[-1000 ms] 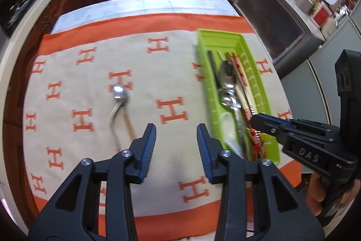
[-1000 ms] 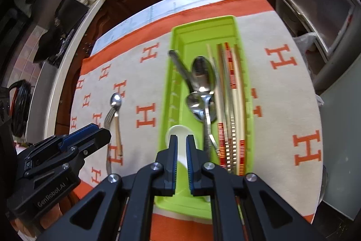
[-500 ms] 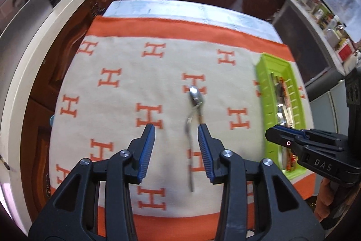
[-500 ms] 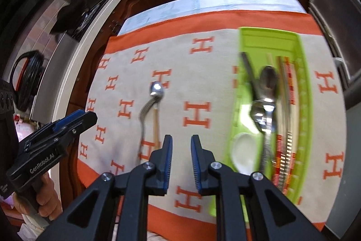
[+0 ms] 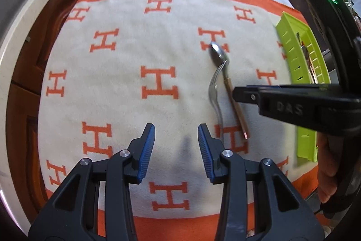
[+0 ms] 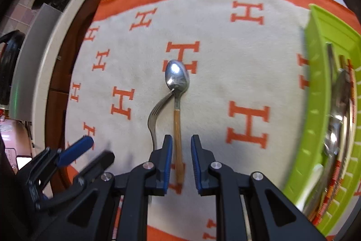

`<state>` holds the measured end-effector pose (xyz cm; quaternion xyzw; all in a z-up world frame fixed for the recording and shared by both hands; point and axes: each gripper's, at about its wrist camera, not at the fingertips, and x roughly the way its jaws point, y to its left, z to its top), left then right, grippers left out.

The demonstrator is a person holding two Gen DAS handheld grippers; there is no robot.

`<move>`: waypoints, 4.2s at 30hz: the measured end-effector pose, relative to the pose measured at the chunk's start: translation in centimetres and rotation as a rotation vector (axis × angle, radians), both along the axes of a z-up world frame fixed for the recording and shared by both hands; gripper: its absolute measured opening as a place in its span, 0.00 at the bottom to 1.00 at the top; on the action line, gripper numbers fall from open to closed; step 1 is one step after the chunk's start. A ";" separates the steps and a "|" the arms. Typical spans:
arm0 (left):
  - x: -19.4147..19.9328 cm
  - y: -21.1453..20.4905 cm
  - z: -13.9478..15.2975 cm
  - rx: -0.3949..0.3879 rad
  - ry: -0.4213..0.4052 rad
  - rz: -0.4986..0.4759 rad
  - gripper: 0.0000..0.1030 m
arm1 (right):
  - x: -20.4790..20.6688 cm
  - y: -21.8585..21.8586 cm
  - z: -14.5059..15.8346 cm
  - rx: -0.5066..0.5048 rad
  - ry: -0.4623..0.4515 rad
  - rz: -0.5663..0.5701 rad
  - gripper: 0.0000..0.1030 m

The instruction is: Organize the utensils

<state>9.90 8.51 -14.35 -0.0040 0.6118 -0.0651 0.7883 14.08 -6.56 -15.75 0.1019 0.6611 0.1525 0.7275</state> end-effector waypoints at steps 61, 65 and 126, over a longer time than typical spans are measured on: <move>-0.8 -14.5 7.5 -0.220 -0.053 -0.208 0.02 | -5.8 -10.8 3.1 0.236 -0.150 -0.224 0.06; -0.2 -18.6 7.9 -0.233 -0.050 -0.253 0.02 | -7.2 -14.4 4.9 0.244 -0.208 -0.289 0.06; -10.5 -9.7 14.1 0.102 -0.457 -0.027 0.81 | -15.4 -12.3 11.2 -0.043 -0.452 -0.240 0.50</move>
